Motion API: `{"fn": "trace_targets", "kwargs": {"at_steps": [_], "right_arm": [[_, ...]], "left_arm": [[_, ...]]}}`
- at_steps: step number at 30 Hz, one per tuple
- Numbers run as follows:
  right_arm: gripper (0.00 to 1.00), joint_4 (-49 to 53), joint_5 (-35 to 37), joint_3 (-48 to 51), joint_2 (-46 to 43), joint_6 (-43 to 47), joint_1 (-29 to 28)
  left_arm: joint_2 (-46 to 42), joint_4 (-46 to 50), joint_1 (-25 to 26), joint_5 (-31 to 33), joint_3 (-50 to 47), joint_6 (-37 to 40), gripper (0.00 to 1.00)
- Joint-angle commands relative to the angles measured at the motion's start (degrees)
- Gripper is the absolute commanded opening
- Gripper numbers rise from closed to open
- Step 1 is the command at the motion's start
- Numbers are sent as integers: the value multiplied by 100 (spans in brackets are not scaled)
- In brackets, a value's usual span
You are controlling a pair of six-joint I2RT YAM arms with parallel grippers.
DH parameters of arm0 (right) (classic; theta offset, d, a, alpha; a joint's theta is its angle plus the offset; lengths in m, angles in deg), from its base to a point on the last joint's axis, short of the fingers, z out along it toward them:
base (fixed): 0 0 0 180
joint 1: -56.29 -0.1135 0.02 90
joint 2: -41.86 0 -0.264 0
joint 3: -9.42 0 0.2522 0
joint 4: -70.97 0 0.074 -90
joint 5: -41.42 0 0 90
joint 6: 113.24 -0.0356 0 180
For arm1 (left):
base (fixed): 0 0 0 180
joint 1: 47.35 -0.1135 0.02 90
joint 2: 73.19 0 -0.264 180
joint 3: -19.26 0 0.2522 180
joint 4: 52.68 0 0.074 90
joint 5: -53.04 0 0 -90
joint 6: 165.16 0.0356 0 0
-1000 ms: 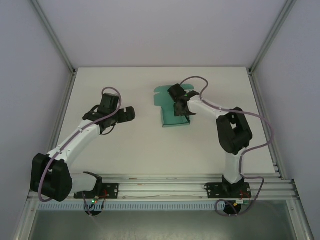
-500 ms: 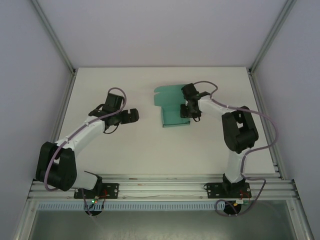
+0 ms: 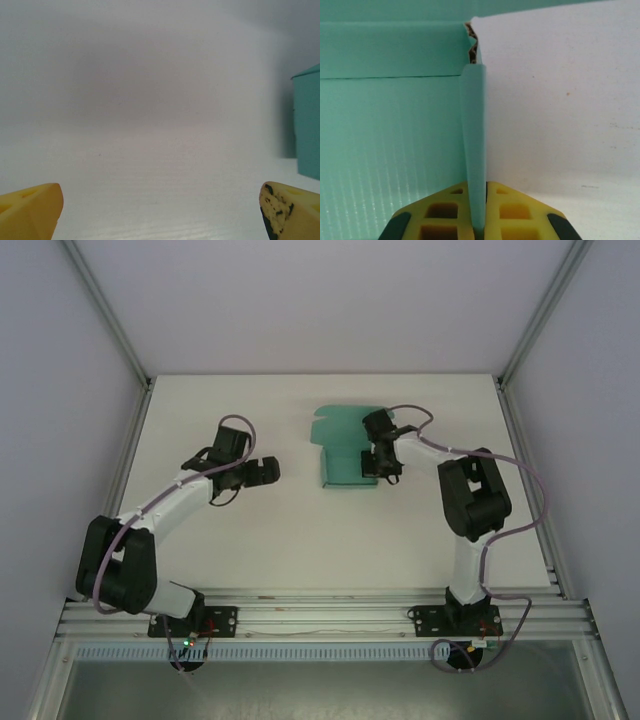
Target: Assemble paper box
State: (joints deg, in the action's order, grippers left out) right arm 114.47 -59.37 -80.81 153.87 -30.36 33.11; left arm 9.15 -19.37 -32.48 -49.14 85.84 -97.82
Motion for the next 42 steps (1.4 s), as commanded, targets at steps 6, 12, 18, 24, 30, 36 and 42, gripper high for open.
{"fn": "trace_targets", "kwargs": {"at_steps": [6, 12, 18, 24, 30, 36, 42], "right_arm": [[0, -1840, -2195, 662, -1720, -89, 18], [0, -2698, -3284, 1069, -2260, -449, -62], [0, -2447, -3118, 976, -2215, -135, -344], [0, -2332, -3075, 814, -2028, -15, -546], [0, -2253, -2433, 684, -1937, -36, -722], [0, -1497, -414, 63, -1624, -286, -1183], [0, -1380, 397, -190, -1239, -1027, -1343]], "left_arm": [[586, -1563, -13, -881, 146, -305, 100], [822, -2946, 18, -2269, 223, -525, 100], [892, -3689, 163, -3009, 331, -547, 100], [1023, -3646, 328, -3211, 571, -332, 100], [1127, -3783, 445, -3345, 784, -296, 100], [1248, -3606, 669, -3393, 1264, -79, 100], [1177, -3581, 772, -3368, 1517, -18, 100]]}}
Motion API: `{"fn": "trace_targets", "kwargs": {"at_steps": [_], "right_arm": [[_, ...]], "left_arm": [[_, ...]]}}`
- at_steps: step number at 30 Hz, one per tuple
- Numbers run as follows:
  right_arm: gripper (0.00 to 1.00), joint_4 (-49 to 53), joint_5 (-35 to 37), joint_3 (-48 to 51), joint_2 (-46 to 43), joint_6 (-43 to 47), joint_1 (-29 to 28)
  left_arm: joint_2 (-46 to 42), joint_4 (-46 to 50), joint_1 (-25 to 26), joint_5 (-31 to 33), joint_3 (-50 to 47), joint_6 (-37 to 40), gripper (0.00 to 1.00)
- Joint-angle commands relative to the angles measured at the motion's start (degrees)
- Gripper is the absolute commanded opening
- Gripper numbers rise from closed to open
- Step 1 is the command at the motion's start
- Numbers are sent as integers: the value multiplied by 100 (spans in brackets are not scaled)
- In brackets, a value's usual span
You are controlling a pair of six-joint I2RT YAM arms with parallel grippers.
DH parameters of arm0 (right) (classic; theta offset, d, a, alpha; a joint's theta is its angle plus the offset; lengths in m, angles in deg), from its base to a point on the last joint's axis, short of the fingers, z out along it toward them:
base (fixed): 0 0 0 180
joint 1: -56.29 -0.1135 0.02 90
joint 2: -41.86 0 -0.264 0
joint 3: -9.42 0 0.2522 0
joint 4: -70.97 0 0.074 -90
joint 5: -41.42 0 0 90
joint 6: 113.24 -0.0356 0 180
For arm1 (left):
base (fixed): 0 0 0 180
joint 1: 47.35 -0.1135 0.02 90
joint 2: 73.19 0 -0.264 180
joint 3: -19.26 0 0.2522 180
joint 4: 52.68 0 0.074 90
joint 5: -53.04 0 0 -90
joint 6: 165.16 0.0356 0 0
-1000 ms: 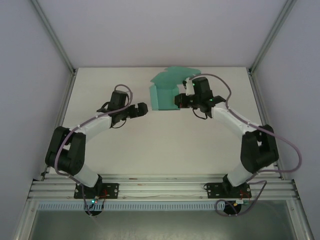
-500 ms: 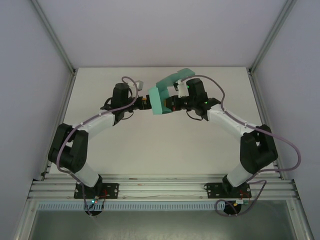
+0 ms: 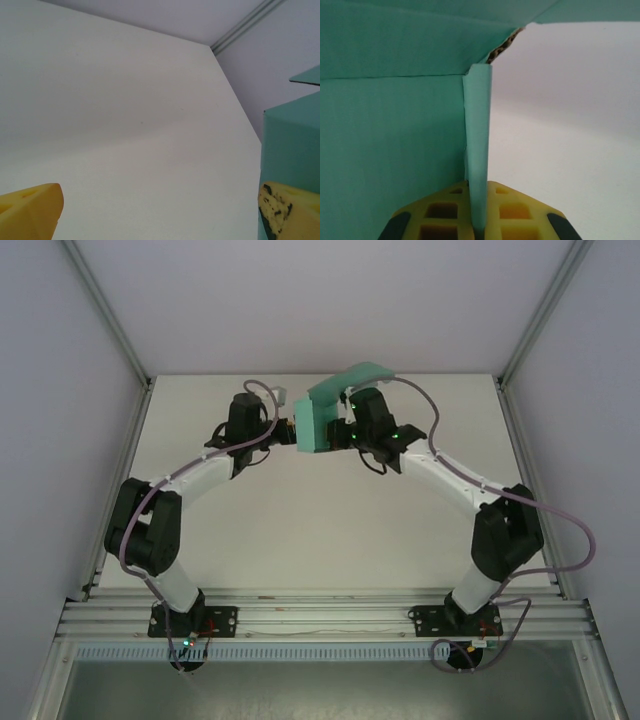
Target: Assemble paper box
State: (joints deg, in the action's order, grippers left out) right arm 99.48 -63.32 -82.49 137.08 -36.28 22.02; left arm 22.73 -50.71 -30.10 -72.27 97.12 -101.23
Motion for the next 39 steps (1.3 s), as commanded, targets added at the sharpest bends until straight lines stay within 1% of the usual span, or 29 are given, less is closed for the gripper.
{"fn": "trace_targets", "kwargs": {"at_steps": [1, 4, 6, 8, 10, 13, 15, 16, 19, 22, 25, 28, 31, 39], "right_arm": [[0, 170, 970, -70, 475, -470, -238], [0, 662, 1689, -445, 639, -422, -295], [0, 682, 1665, -483, 615, -405, -292], [0, 333, 1576, -249, 338, -355, -279], [0, 218, 1625, -60, -15, -322, -253], [0, 419, 1545, 188, -558, -407, -174], [0, 607, 1527, 386, -877, -471, -154], [0, 761, 1518, 476, -1011, -493, -130], [0, 1132, 1431, 739, -1241, -667, -17], [0, 1479, 1534, 896, -1164, -741, 85], [0, 1659, 1682, 988, -869, -748, 99], [0, 1763, 1601, 941, -370, -738, 112], [0, 1972, 1498, 740, 209, -665, 108], [0, 2556, 1764, 94, 1511, -435, 119]], "left_arm": [[-220, -474, 546, -1058, 369, 324, 100], [-327, -370, 583, -914, 369, 439, 100], [-389, -263, 582, -752, 337, 480, 100], [-461, 84, 573, -245, 296, 556, 100], [-523, 678, 526, 530, 243, 590, 100], [-619, 1309, 314, 1241, -68, 541, 100], [-774, 1412, 181, 1523, -451, 541, 100], [-913, 1444, 134, 1784, -658, 546, 100], [-1168, 1920, 88, 2647, -893, 571, 100], [-1289, 2417, 50, 3269, -914, 576, 100], [-1429, 2669, 10, 3585, -986, 553, 100], [-1594, 2804, 12, 3847, -1089, 533, 100], [-1737, 2815, 14, 3821, -1214, 533, 100], [-2065, 2779, 10, 3727, -1392, 520, 100]]}}
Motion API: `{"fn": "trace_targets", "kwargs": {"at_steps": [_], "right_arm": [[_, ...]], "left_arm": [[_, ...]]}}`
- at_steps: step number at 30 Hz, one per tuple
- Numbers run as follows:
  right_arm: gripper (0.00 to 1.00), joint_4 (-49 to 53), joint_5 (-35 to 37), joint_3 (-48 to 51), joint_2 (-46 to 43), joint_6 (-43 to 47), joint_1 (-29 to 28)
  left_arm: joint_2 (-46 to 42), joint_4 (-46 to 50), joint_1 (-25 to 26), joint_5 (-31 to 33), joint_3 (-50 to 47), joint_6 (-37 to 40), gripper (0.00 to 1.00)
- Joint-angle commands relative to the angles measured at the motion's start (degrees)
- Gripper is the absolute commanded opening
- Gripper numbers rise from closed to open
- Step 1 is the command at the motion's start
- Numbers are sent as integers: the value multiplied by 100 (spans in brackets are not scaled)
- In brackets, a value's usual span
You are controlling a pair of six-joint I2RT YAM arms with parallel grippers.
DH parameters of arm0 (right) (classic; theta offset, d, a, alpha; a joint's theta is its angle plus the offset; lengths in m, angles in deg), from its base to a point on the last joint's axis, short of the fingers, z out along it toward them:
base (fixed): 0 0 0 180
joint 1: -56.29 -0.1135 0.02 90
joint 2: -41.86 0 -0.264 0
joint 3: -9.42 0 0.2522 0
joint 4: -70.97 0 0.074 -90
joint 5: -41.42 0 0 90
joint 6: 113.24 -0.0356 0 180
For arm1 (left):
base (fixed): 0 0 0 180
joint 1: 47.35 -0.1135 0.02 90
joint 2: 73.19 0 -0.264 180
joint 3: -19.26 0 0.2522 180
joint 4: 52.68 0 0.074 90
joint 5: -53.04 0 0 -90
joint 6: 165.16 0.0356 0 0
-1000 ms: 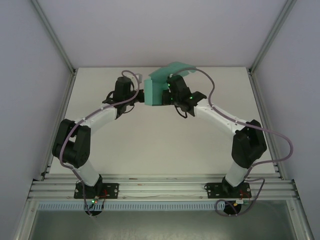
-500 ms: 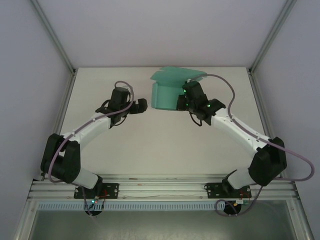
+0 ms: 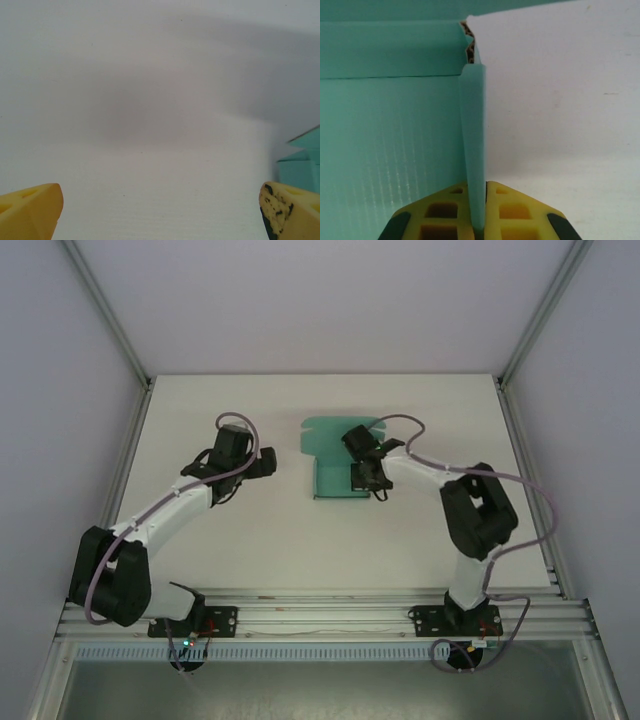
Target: Assemble paper box
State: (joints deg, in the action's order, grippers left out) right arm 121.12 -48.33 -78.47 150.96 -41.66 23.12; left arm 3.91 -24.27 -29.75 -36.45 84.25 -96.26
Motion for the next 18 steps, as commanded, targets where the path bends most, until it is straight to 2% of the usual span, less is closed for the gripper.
{"fn": "trace_targets", "kwargs": {"at_steps": [1, 7, 12, 15, 18], "right_arm": [[0, 452, 288, -366, 250, 119, 11], [8, 765, 553, -504, 596, 74, 10], [25, 679, 567, -418, 432, 162, 10], [44, 571, 423, -401, 249, 197, 10], [46, 452, 353, -392, 24, 202, 4]], "left_arm": [[-231, 142, -20, 165, -121, 19, 100], [-419, 235, -23, 239, -169, 58, 100], [-455, 225, -25, 194, -154, 80, 100], [-424, 179, -21, 105, -136, 89, 100], [-402, 126, -26, 22, -129, 94, 100]]}}
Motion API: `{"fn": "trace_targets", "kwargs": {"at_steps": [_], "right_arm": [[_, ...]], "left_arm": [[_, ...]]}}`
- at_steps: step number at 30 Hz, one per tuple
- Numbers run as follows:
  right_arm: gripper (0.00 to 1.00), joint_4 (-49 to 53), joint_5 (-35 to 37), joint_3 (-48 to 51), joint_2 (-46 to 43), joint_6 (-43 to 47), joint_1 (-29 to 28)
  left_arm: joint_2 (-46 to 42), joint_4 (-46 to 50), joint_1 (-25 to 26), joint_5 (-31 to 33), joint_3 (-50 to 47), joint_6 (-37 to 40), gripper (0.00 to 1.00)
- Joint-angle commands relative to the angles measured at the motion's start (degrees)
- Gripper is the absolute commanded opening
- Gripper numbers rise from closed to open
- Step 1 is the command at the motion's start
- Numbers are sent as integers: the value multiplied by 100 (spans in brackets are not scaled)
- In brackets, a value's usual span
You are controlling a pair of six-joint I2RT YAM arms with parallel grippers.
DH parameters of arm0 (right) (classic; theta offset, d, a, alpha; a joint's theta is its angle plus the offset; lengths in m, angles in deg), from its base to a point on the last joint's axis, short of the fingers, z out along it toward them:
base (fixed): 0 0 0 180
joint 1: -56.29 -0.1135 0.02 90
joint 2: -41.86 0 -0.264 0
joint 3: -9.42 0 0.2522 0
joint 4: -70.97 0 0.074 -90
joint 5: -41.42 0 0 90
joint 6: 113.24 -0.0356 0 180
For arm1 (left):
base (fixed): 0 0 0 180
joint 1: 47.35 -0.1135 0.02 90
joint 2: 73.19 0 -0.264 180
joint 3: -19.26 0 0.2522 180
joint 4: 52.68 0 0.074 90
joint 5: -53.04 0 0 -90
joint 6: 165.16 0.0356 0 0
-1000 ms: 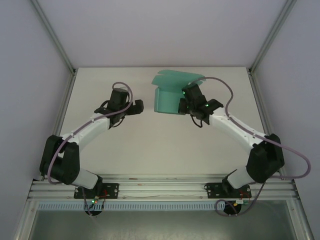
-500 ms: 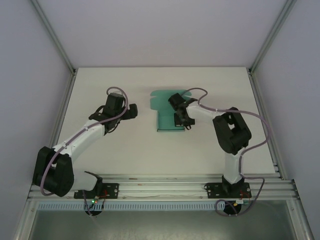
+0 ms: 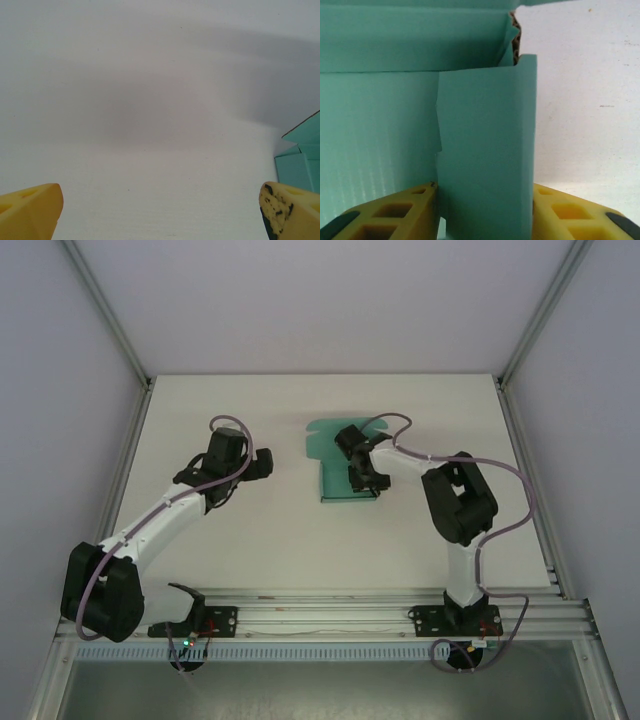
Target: Assemble paper box
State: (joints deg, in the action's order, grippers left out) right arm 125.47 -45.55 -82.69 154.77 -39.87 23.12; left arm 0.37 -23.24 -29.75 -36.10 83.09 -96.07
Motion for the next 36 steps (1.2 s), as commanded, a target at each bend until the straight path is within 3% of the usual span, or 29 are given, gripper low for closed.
{"fn": "trace_targets", "kwargs": {"at_steps": [1, 7, 14, 21, 24, 26, 32, 34, 36], "right_arm": [[49, 10, 75, 23, -420, 27, 7], [55, 66, 236, -3, -714, 49, 20], [61, -330, -333, 410, -1233, 111, 213], [37, -664, -1121, 789, -1441, 266, 683], [36, -894, -1432, 860, -1358, 360, 773], [24, -935, -1522, 848, -1274, 366, 835], [23, -914, -1706, 799, -960, 473, 948], [11, -857, -1710, 774, -855, 500, 955], [6, -852, -1746, 785, -783, 521, 954]], "left_arm": [[-43, 2, -23, -48, -12, 78, 100], [-8, -34, -22, -149, 7, 89, 100], [167, -87, -24, -303, 38, 84, 100], [390, -241, -23, -455, 99, 68, 100], [515, -231, -28, -527, 187, 102, 100], [601, -219, -21, -563, 249, 116, 100], [764, -282, -28, -667, 306, 121, 100], [808, -283, -28, -683, 325, 117, 100], [851, -283, -22, -717, 347, 134, 100]]}}
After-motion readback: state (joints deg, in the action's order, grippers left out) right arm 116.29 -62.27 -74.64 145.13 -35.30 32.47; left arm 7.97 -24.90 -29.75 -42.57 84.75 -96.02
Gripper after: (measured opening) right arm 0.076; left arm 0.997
